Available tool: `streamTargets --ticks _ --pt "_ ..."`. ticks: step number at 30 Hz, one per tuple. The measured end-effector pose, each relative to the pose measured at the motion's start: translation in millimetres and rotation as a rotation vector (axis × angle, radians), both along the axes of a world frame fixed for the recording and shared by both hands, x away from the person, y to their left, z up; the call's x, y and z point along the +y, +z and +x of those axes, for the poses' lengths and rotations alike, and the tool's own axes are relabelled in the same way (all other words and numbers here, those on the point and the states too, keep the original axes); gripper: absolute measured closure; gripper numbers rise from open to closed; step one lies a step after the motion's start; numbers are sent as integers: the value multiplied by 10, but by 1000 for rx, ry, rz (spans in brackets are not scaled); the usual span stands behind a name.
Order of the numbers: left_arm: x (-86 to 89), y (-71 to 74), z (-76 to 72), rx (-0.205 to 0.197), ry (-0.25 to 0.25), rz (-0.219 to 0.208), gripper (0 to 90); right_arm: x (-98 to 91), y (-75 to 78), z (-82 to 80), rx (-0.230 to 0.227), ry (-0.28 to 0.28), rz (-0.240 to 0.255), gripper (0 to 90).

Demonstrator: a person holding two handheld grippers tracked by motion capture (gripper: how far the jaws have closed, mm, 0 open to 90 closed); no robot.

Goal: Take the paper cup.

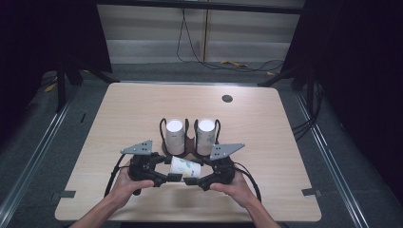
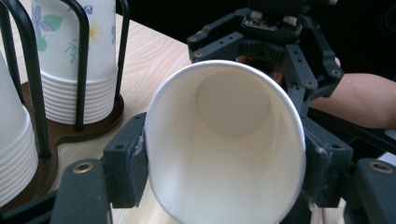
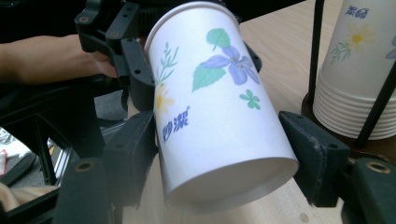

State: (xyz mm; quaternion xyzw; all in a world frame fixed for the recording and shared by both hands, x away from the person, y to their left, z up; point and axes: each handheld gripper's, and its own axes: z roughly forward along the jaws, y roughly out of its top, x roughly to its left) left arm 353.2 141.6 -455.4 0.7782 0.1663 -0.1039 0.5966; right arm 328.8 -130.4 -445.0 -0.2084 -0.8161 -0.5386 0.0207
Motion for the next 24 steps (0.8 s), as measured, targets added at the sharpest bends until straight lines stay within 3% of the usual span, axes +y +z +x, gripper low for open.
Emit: streamTargets --ticks 13,24 --pt "12 32 -31 -8 16 19 308 53 -25 -16 0 -20 -25 237" --pt "78 67 -20 -6 58 15 307 -22 -41 -17 2 -66 -48 227"
